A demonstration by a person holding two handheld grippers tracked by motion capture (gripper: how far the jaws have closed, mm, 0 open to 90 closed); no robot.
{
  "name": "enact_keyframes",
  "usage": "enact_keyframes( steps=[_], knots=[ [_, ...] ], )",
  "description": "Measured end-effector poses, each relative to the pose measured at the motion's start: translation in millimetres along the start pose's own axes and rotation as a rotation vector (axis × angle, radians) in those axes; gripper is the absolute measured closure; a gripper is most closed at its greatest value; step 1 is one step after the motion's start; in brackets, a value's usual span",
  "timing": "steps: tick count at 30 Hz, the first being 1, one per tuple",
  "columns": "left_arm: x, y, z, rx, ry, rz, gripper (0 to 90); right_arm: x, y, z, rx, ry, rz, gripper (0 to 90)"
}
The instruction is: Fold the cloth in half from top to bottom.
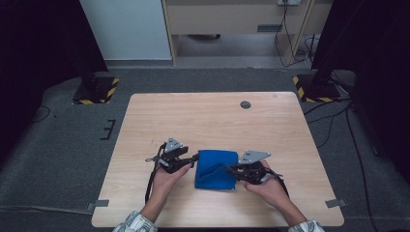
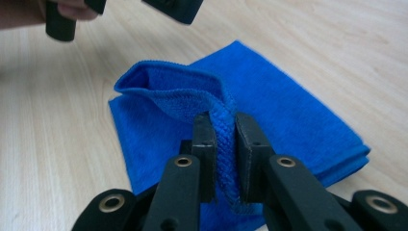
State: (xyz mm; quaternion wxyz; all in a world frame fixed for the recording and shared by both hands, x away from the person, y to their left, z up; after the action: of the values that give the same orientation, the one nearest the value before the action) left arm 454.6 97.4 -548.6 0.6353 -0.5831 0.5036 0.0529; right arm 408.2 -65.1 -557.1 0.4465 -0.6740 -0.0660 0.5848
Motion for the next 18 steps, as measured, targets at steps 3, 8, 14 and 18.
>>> enact_keyframes(
  steps=[3,8,14,18],
  knots=[
    [-0.5,0.9,-3.6,0.010,0.006,0.005,37.7,-0.4,5.7,2.6,-0.010,-0.002,0.018,78.2],
    [1.9,7.8,-7.7,0.035,0.003,0.031,36.9,0.6,19.1,4.1,-0.003,-0.016,0.069,68.6],
    [3.3,15.0,-15.4,0.067,0.005,0.049,35.8,-0.5,23.6,9.5,0.012,-0.039,0.094,52.1],
    [4.6,18.9,-21.3,0.090,0.008,0.060,34.9,-2.4,17.5,11.7,0.019,-0.036,0.068,40.4]
  ],
)
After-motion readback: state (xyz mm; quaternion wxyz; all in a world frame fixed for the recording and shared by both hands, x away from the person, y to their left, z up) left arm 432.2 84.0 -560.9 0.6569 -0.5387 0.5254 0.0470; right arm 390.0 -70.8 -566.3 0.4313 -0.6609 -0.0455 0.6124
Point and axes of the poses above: each handheld gripper's, and its own axes: x roughly forward along the jaws, y roughly out of its underside, z roughly to its left, the point moved 10 cm from there along x, roughly forward along the jaws, and after that the axes turned 13 degrees about z, right-handed, at the moved point
